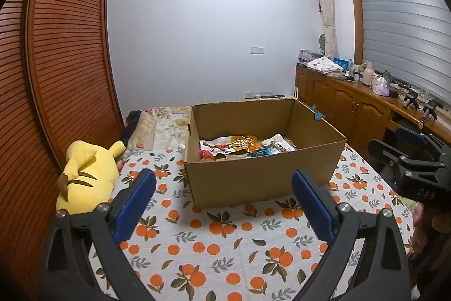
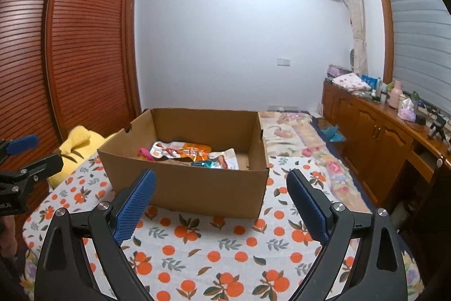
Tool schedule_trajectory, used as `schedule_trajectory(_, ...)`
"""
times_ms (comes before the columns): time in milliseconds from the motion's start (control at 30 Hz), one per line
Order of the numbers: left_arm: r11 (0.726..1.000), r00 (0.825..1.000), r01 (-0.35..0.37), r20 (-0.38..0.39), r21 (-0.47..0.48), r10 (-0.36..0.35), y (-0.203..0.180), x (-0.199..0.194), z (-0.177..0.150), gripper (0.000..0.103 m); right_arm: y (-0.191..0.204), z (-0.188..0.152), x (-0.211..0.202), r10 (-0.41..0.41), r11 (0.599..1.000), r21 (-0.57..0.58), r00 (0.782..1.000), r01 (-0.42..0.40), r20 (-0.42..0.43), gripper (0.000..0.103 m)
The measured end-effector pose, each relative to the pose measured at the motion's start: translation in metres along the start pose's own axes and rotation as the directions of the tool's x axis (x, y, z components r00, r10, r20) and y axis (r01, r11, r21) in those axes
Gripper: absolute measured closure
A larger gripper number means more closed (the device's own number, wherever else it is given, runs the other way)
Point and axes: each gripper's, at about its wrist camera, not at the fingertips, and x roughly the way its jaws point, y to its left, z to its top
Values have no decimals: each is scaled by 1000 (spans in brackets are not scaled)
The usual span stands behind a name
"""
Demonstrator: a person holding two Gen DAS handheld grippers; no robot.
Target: Organize snacks
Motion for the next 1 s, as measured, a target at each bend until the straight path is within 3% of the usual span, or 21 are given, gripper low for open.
schedule_trajectory(367, 999, 999, -38, -12, -13, 38, 5, -6, -14, 5, -2, -6, -14, -12, 1000, 15, 1000, 12, -2, 7)
schedule_trajectory(1000, 999, 999, -44, -22, -33, 43, 11, -4, -20, 5, -6, -14, -17, -14, 1000, 26, 1000, 15, -9, 7)
